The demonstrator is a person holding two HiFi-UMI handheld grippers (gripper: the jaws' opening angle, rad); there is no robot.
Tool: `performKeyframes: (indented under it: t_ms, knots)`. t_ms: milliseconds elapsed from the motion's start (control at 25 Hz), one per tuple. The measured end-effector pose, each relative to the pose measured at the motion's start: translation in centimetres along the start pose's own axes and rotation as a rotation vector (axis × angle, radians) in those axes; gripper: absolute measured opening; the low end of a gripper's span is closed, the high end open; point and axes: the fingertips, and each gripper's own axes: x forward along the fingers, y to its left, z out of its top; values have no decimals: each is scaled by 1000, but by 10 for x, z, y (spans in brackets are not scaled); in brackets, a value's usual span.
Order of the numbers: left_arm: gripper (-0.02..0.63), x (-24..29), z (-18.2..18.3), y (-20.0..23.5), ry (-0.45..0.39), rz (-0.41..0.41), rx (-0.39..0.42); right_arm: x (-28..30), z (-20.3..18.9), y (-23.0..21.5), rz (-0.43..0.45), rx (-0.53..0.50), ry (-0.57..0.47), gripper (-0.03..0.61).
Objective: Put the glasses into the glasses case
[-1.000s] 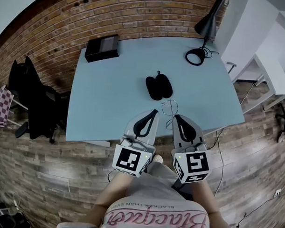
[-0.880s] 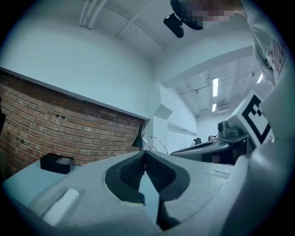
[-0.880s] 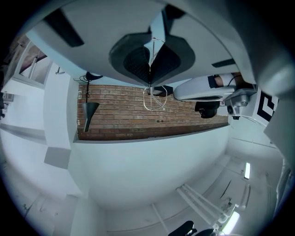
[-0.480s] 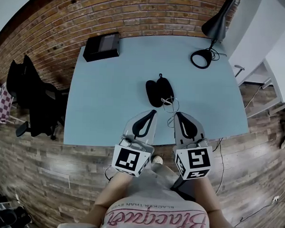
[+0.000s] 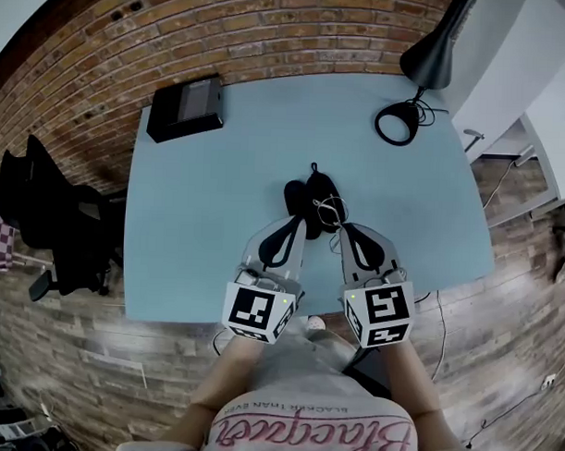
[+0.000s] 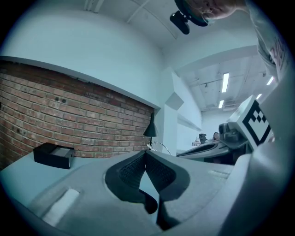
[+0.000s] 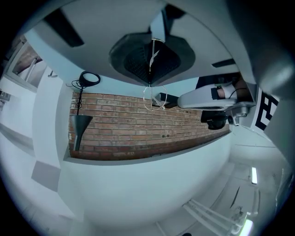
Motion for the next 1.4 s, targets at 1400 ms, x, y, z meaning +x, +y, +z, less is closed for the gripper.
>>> performKeyframes:
  t_ms: [1400]
  knots:
    - [6,78,-101,94,232,9,-182,174,-154,-51,-56,-8,733,14]
